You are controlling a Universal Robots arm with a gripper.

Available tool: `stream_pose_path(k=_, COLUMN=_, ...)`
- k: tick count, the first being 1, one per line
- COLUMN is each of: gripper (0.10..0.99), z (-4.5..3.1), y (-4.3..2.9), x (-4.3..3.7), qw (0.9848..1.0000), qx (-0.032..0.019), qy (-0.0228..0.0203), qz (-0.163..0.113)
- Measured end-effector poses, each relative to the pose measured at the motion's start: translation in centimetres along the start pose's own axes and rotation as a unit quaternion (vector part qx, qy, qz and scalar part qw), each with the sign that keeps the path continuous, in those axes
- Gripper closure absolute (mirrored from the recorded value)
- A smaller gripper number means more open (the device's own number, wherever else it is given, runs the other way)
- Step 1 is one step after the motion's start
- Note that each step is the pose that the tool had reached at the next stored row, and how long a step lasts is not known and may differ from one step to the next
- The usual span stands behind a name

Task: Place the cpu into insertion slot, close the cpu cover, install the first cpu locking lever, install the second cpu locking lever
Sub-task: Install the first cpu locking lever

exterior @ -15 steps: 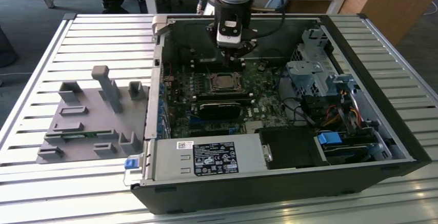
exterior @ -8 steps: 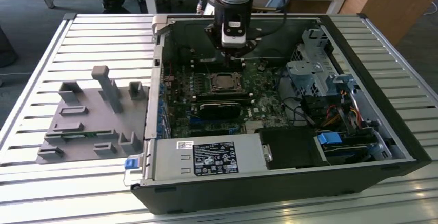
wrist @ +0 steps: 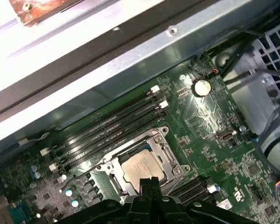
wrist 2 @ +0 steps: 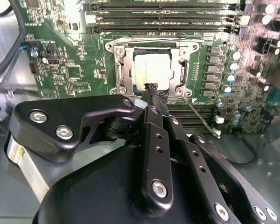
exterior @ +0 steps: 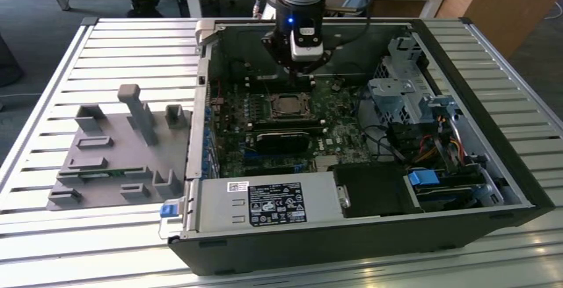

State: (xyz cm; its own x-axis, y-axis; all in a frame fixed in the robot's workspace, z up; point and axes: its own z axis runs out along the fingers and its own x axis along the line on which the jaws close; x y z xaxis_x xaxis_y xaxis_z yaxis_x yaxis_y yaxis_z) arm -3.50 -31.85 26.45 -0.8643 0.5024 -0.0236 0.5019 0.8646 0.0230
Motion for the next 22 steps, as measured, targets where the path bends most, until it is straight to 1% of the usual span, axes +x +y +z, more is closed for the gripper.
stream_pose_path(k=2, gripper=0.98, z=0.0, y=0.0, x=0.0, qw=0.9999, qx=-0.0003, qy=0.0003, qz=-0.015)
stream_pose_path(k=5, gripper=0.98, z=0.0, y=0.0, x=0.0, qw=0.9992, qx=-0.0009, qy=0.0009, qz=-0.039)
stream_pose_path(k=8, gripper=0.98, z=0.0, y=0.0, x=0.0, qw=0.998, qx=-0.0015, qy=0.0015, qz=-0.064)
stream_pose_path(k=11, gripper=0.98, z=0.0, y=0.0, x=0.0, qw=0.9962, qx=-0.002, qy=0.002, qz=-0.088)
stream_pose_path(k=13, gripper=0.98, z=0.0, y=0.0, x=0.0, qw=0.9946, qx=-0.0024, qy=0.0023, qz=-0.104)
stream_pose_path(k=17, gripper=0.98, z=0.0, y=0.0, x=0.0, qw=0.9905, qx=-0.003, qy=0.0031, qz=-0.137)
stream_pose_path(k=20, gripper=0.98, z=0.01, y=0.0, x=0.0, qw=0.9868, qx=-0.0036, qy=0.0036, qz=-0.162)
stream_pose_path(k=22, gripper=0.98, z=0.04, y=0.0, x=0.0, qw=0.9837, qx=-0.0041, qy=0.004, qz=-0.18)
